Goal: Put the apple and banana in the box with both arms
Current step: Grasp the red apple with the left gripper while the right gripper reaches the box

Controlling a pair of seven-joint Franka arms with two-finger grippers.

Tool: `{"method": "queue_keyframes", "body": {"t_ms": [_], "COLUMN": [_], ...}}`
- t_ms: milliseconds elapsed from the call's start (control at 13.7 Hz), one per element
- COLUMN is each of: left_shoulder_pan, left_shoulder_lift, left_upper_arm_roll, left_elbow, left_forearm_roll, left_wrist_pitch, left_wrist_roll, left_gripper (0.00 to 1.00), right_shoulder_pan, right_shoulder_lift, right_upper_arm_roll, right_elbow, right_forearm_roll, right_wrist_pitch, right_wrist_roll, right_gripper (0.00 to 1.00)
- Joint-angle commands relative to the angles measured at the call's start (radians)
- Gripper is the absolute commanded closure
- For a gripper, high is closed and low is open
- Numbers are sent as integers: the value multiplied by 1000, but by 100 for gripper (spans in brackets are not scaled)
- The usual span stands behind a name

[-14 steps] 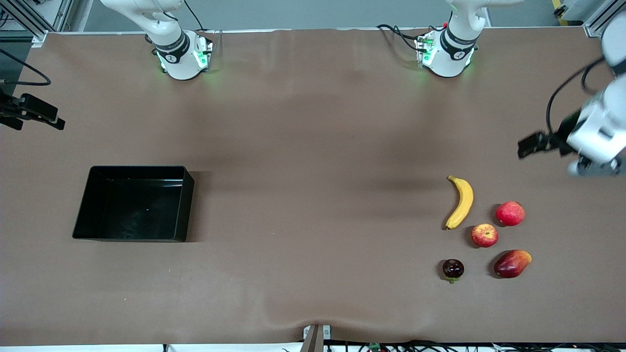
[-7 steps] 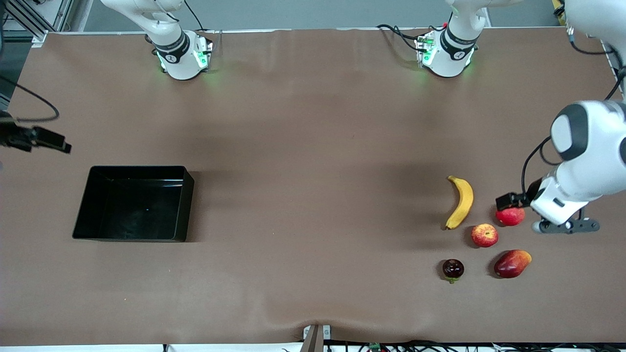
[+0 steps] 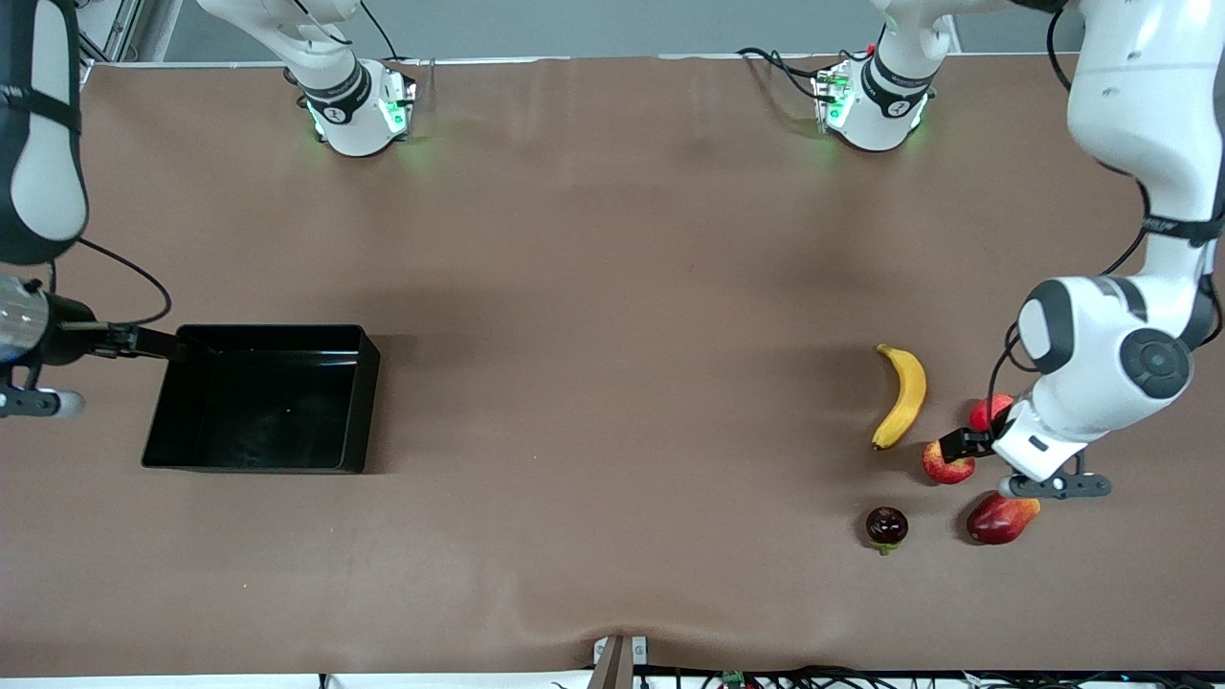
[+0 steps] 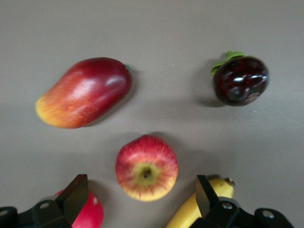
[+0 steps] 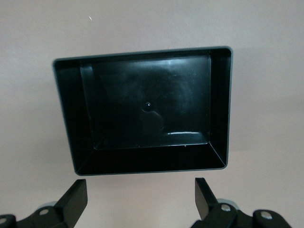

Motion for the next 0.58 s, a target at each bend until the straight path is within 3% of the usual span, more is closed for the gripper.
{"method": "queue_keyframes", "body": {"t_ms": [0, 146, 292, 511], "left_shoulder_pan": [18, 24, 29, 27], "left_shoulder_lift": [69, 89, 101, 103], "left_upper_arm_roll": [-1, -1, -1, -2], "left_elbow": [29, 23, 15, 1], "left_forearm_roll": [15, 15, 15, 15], "left_wrist_pitch": [50, 53, 53, 53], "left_wrist_roll": [23, 23, 22, 21], "left_gripper": [0, 0, 0, 0], "right_shoulder_pan": [-89, -110, -125, -203], "right_shoulder_lift": [85, 143, 180, 267], "right_upper_arm_roll": [6, 6, 5, 5], "right_elbow": [18, 17, -10, -29], "right_forearm_roll": [2, -9, -12, -10], "right_wrist_pitch": [2, 34, 154, 301], "right_wrist_roll": [4, 1, -20, -210], "right_gripper": [0, 0, 0, 0]}}
